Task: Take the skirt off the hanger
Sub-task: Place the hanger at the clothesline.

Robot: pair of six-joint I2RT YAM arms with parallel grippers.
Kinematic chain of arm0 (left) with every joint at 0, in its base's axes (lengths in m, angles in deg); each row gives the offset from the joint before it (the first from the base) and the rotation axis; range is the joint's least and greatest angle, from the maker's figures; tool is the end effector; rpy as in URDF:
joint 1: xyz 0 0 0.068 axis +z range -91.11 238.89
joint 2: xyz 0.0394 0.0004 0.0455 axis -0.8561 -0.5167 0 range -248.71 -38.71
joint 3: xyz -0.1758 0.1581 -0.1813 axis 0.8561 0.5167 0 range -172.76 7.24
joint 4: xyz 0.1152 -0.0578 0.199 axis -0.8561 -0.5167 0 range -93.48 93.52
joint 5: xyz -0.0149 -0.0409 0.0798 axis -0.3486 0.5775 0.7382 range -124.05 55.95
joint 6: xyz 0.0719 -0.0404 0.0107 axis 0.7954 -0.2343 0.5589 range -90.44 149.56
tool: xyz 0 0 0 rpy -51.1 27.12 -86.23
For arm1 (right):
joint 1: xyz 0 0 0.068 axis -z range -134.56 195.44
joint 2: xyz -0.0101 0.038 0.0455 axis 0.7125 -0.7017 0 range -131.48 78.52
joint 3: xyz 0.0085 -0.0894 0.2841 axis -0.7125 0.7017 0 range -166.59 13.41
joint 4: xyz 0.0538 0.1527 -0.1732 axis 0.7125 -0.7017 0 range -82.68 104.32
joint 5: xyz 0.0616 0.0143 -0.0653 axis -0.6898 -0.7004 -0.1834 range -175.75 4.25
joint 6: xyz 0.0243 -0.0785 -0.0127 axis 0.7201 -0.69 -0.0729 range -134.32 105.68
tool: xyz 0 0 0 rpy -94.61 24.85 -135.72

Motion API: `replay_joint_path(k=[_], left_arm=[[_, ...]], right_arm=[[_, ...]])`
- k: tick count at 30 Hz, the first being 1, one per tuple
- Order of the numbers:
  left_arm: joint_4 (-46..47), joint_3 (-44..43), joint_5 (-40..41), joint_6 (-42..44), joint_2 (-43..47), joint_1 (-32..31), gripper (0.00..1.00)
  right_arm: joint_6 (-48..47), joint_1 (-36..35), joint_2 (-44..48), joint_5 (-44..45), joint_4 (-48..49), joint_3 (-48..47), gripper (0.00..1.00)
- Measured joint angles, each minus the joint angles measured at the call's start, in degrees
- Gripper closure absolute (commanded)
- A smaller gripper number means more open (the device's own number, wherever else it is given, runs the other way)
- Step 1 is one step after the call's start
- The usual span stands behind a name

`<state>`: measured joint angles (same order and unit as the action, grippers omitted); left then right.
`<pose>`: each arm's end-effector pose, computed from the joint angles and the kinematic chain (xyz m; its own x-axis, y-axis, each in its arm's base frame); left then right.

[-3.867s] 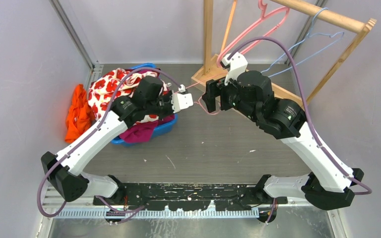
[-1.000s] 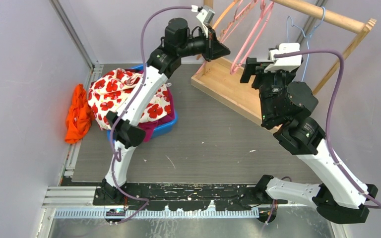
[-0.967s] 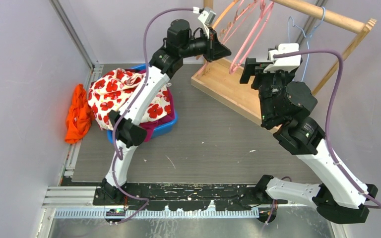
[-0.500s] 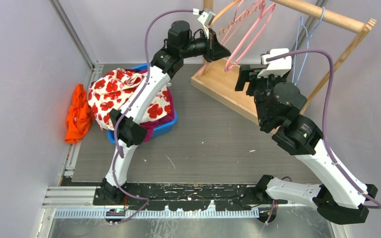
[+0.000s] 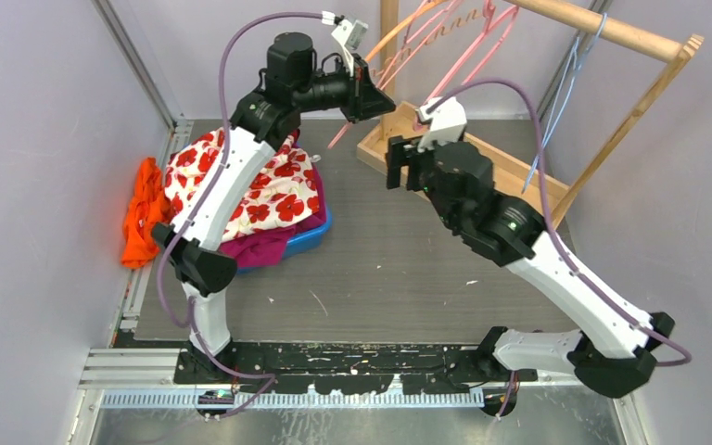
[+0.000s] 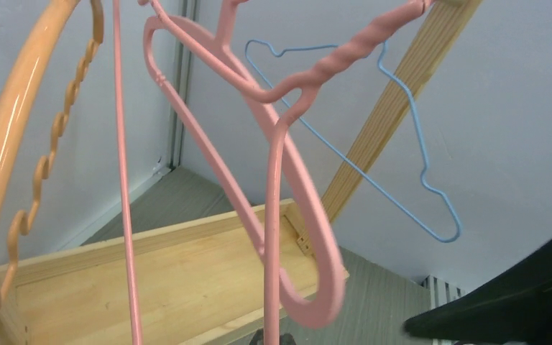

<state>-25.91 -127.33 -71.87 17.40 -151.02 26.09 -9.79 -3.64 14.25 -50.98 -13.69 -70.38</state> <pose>0.3459 -0.2759 0.5037 -0.3006 -0.0041 -0.9537 0.8961 0.3412 -0.2839 0.1704 0.1334 0.4846 -0.1163 -0.0350 -0.9926 -0.2429 0.9700 -0.0057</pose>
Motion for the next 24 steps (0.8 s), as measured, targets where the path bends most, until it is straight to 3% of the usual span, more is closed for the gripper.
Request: replay_joint_path(k=[7, 17, 24], left_arm=[[-3.5, 6.36, -1.38, 1.64, 7.67, -0.13, 1.0], [-6.91, 20.28, -3.58, 3.67, 17.9, 2.45, 1.0], [-6.84, 22.16, -4.48, 3.17, 18.4, 3.3, 1.0]], right_arm=[[2.21, 0.0, -7.5, -5.18, 1.49, -0.59, 0.25], [-0.44, 0.0, -5.09, -1.77, 7.91, -4.07, 0.24], [-3.87, 0.02, -7.63, -0.04, 12.39, -7.85, 0.22]])
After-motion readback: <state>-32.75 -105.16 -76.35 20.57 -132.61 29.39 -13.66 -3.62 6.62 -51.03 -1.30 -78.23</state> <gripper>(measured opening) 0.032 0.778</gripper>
